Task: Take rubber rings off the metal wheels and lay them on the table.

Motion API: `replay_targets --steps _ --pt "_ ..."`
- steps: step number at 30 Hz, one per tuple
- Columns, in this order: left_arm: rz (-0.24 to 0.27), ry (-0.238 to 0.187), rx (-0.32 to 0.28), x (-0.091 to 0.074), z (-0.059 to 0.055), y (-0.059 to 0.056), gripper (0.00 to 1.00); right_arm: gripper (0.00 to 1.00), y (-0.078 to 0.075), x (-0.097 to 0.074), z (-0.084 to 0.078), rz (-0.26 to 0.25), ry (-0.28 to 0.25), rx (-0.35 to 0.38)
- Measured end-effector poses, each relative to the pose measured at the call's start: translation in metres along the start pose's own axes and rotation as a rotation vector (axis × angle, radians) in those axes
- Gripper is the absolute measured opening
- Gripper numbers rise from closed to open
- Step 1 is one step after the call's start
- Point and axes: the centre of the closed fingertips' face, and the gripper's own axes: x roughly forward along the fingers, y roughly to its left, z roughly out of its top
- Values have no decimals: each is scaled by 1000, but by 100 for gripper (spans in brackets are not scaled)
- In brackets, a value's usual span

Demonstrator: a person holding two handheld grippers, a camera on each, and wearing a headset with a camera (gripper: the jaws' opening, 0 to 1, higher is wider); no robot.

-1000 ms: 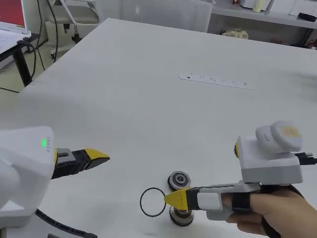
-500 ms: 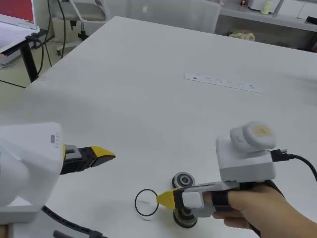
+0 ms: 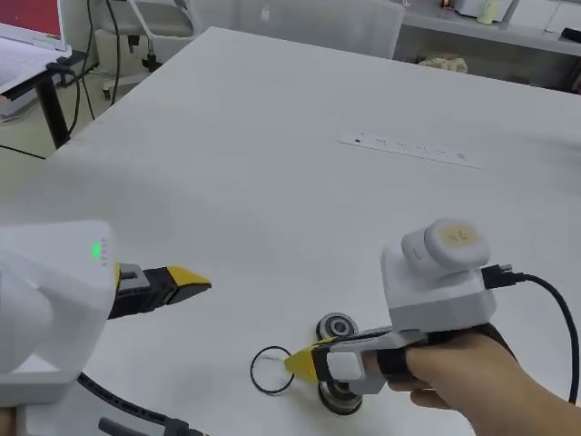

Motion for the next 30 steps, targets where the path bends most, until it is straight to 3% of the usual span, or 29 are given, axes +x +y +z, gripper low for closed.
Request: replay_targets --steps 11,18,24,27,30 --pt "1 2 7 0 0 0 90 8 -3 -13 0 -35 17 -67" --pt "-1 -2 8 0 1 -1 90 13 6 -35 11 17 -56 -36" --pt "-8 5 14 1 0 -2 90 17 7 -50 11 9 -61 -133" --pt "-9 8 17 1 -1 -2 90 22 11 -57 10 30 -67 -144" --pt "-12 6 24 1 0 -3 90 26 12 -64 9 38 -82 -200"
